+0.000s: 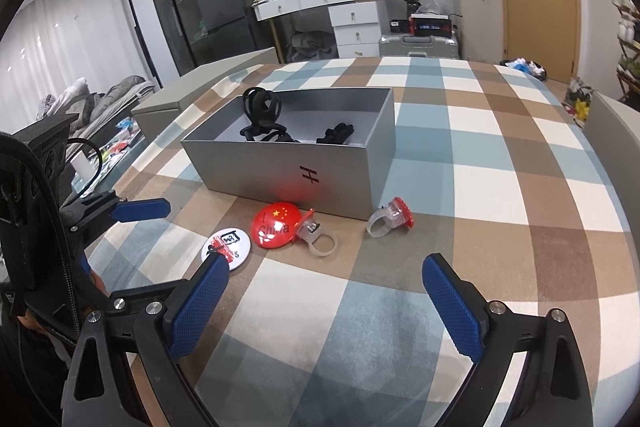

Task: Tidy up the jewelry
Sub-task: 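Withdraw both tools from the box toward the remaining items, then grasp the white round badge with the left tool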

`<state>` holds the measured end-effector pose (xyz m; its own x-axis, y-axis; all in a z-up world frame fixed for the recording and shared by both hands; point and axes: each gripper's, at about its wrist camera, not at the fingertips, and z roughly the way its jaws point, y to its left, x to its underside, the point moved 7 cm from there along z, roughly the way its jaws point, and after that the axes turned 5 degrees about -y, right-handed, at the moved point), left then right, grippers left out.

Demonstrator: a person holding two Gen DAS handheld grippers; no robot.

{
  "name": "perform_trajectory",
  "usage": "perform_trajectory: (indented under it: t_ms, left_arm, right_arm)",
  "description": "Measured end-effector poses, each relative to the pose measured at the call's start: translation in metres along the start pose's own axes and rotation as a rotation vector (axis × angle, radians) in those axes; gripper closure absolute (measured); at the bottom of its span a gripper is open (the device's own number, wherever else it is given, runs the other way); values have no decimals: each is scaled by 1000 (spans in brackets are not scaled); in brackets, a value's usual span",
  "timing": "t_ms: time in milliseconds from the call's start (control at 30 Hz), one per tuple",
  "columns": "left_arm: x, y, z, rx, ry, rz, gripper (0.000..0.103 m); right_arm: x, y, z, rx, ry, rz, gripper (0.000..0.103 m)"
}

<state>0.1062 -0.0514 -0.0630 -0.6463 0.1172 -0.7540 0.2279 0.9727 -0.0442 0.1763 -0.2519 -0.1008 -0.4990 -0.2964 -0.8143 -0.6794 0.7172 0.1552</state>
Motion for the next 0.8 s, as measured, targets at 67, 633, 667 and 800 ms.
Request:
perform_trajectory:
  t_ms: [67,633,667,800]
  left_arm:
    - [0,-2,2,4,6,11,2]
    - [4,-5,19,19,88,45,42]
    - [5,-6,19,10,88,57,44]
    - [5,-8,18,7,80,68,52]
  right_arm:
    - [0,0,0,-1,-1,2,5]
    - [0,-1,0,-1,0,7,5]
    - [1,-1,-1,-1,0,7,5]
    - [0,-1,-1,-2,2,5,5]
